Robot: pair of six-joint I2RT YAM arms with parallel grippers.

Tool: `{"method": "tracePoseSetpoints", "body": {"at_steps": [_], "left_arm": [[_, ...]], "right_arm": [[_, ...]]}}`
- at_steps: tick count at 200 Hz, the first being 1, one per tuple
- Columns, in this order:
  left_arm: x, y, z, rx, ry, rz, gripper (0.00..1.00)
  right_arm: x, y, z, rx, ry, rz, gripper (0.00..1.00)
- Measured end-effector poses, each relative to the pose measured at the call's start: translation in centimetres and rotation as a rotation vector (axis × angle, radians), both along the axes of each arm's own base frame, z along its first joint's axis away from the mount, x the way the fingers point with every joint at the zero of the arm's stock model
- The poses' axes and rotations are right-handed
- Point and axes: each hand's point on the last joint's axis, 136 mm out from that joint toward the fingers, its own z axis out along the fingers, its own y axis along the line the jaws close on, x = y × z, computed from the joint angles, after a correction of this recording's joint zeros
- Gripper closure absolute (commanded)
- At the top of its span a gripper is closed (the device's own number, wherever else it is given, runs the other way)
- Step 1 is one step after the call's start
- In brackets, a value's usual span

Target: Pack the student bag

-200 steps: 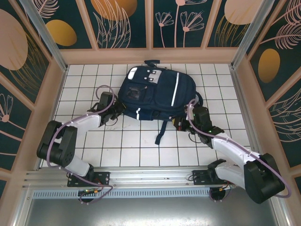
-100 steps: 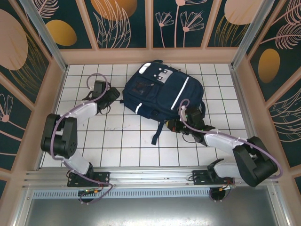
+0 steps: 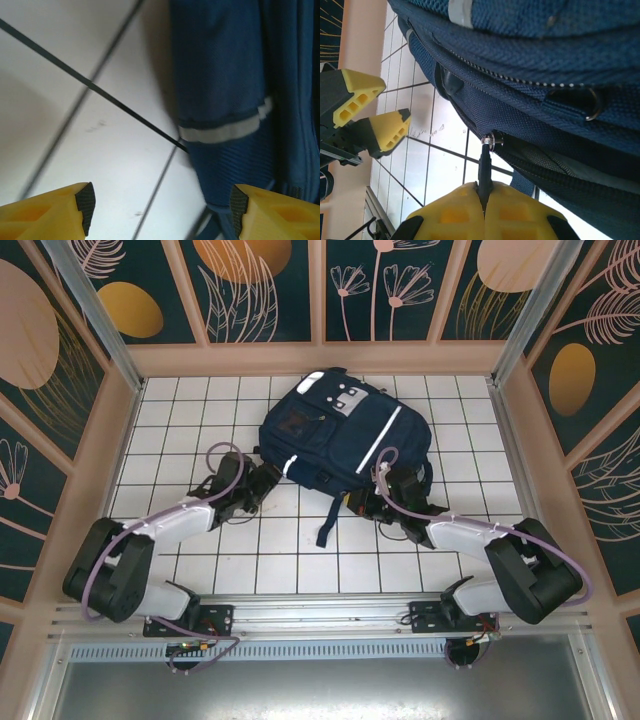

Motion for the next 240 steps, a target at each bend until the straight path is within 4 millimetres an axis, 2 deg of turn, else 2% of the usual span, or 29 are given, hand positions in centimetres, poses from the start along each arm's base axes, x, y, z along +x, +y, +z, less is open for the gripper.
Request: {"method": "tracePoseSetpoints", "body": {"at_steps": [41, 79, 108, 133, 153, 183, 240], "left_arm": [[1.0, -3.7, -2.5, -0.092, 0.036, -0.012, 0.39], [2.4, -6.0, -3.0, -0.160, 0.020, -0.010, 0.42], [2.8, -6.5, -2.8, -0.187, 0.007, -0.003, 0.51], [3.3, -6.8, -2.1, -0.212, -0.019, 0.007, 0.67], [3.6, -7.0, -1.5, -0.228, -0.043, 0.008, 0.75], [3.9, -7.0, -1.4, -0.232, -0.057, 0.016, 1.00], [4.1, -6.8, -1.9, -0.213, -0.062, 0.040, 1.00]], "right_arm": [[-0.1, 0.2, 0.1, -0.006, -0.012, -0.006, 1.00], [0.1, 0.1, 0.5, -0.003, -0.025, -0.018, 1.00], [-0.1, 0.0, 0.2, -0.004, -0.015, -0.023, 1.00], [-0.3, 0.1, 0.1, 0.004, -0.013, -0.024, 1.00], [-0.3, 0.1, 0.1, 0.008, -0.016, -0.024, 1.00], [-0.4, 0.3, 0.0, 0.005, -0.016, -0.021, 1.00], [-0.6, 0.0, -1.1, -0.059, -0.012, -0.041, 1.00]]}}
